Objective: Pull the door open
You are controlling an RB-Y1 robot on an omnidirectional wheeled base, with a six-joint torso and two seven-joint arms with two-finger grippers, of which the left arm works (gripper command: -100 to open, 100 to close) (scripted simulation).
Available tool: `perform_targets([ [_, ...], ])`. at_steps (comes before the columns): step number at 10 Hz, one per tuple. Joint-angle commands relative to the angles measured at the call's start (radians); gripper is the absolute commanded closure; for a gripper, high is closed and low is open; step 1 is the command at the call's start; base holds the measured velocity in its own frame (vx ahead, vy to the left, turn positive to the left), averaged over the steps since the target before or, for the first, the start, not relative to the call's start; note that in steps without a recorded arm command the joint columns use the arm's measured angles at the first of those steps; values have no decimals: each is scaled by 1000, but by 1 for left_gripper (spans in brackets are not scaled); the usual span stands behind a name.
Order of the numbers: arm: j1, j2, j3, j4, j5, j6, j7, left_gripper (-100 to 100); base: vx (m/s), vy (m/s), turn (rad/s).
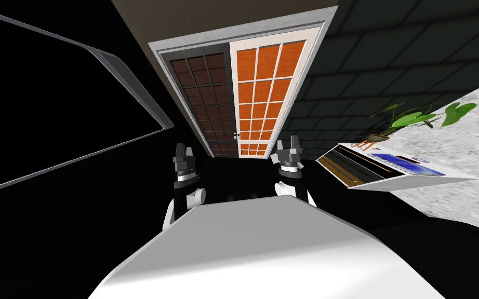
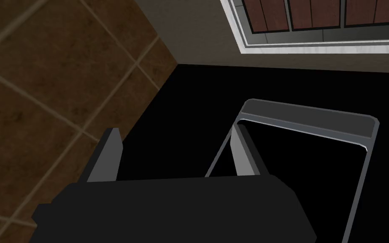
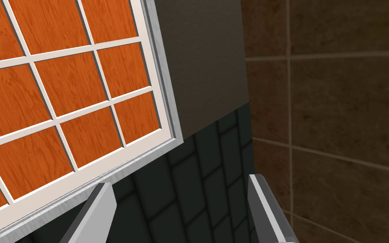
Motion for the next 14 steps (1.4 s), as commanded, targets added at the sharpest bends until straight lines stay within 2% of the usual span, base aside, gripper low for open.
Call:
perform_targets([
  [1,-6,12,8,30,-4,-8,-24,-100,54,-19,-60],
  [3,-13,22,15,59,-9,-15,-48,-100,96,-10,-39],
  [7,-32,48,37,149,-22,-39,-121,-100,131,-16,-49],
  [10,-43,60,50,201,-30,-52,-162,-100,105,-4,-47],
  [11,-51,68,59,236,-35,-61,-190,-100,112,-15,-67],
  [14,-64,78,74,296,-44,-76,-239,-100,118,-24,-50],
])
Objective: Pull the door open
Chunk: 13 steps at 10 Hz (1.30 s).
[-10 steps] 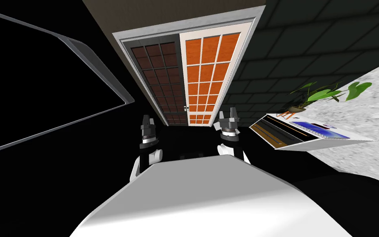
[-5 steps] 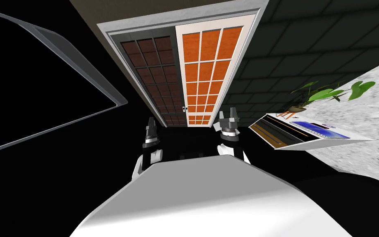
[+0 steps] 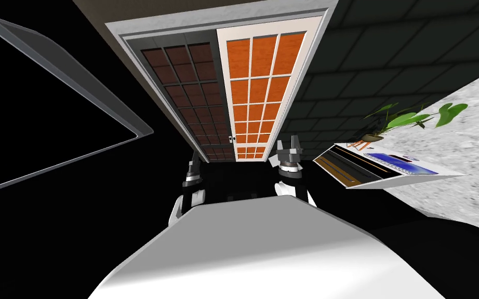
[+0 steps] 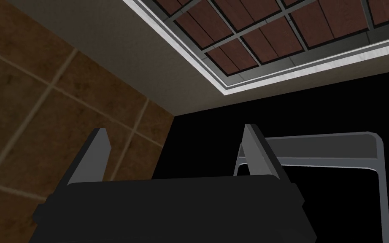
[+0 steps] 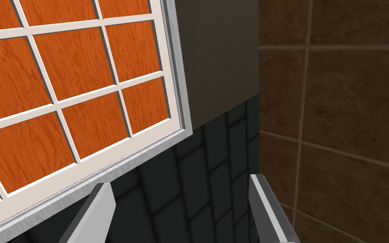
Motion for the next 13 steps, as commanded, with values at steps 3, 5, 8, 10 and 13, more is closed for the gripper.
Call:
perform_targets([
  [3,-20,11,17,72,-12,-13,-63,-100,90,-9,-46],
  [5,-30,16,28,116,-19,-24,-99,-100,103,-7,-54],
  [8,-45,24,45,184,-29,-42,-154,-100,100,-7,-57],
  [10,-56,27,57,231,-36,-54,-192,-100,97,-9,-55],
  [13,-72,32,75,302,-46,-72,-249,-100,104,-11,-53],
])
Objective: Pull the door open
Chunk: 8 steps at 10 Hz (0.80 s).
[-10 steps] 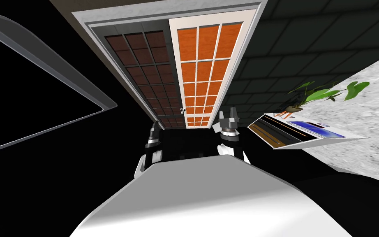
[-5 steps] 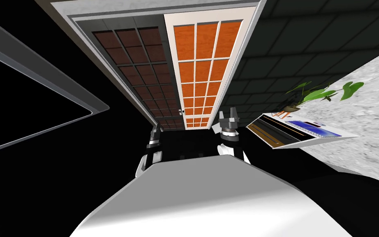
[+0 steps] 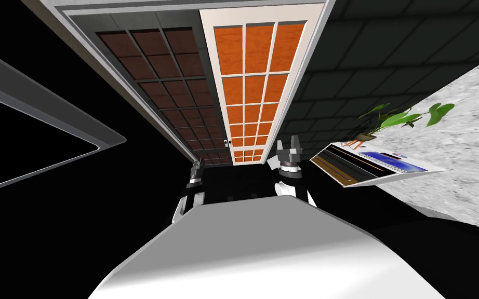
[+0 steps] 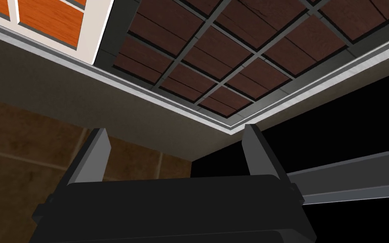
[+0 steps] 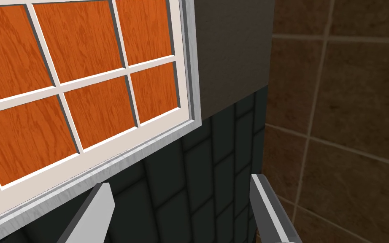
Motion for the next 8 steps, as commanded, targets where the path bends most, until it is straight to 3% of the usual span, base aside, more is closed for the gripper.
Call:
perform_targets([
  [1,-14,3,11,48,-5,-15,-35,-100,104,-11,-63],
  [8,-52,6,54,218,-31,-59,-173,-100,102,-4,-56],
])
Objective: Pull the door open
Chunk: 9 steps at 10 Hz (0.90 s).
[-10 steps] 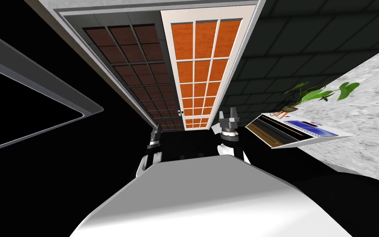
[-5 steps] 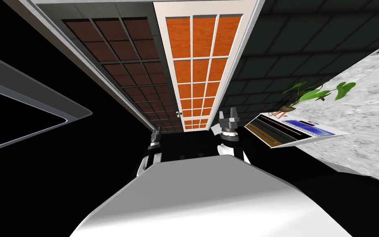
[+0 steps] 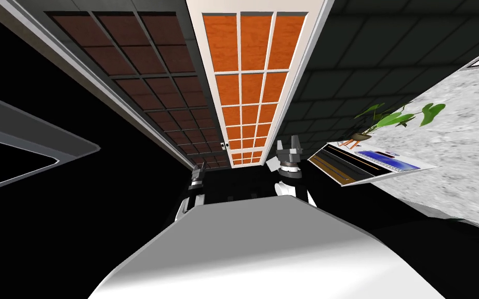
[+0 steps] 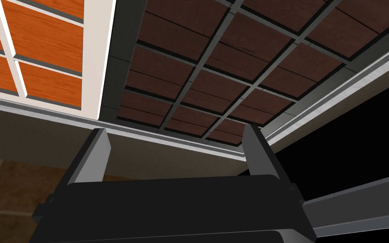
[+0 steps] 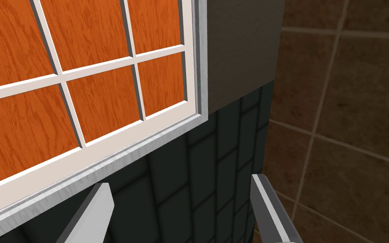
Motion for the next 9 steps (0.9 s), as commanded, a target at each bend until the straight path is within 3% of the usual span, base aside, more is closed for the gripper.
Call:
perform_targets([
  [1,-6,1,10,35,-6,-9,-32,-100,118,1,-72],
  [9,-50,-7,56,221,-33,-57,-184,-100,98,-3,-59],
])
